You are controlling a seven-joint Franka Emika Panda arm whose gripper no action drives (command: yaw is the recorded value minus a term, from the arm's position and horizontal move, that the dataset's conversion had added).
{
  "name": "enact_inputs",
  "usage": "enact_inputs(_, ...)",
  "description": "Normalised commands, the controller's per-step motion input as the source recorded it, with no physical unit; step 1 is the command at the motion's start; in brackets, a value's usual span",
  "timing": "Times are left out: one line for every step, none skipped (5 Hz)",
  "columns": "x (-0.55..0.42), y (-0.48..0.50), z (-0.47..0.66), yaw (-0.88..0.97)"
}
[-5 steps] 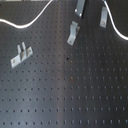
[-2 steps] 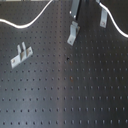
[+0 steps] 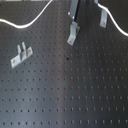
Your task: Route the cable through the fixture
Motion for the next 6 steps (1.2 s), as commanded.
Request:
enact_inputs(0.150, 0.167, 0.19, -0.19)
enact_inputs(0.173, 0.077, 0.24, -0.25)
enact_inputs(0.063, -0.037, 0.28, -0.22)
enact_inputs(0.017, -0.042, 0.21, -0.15)
enact_inputs(0.005, 0.007, 0.32, -0.11)
enact_inputs(-0.195, 0.121, 0.41, -0.05)
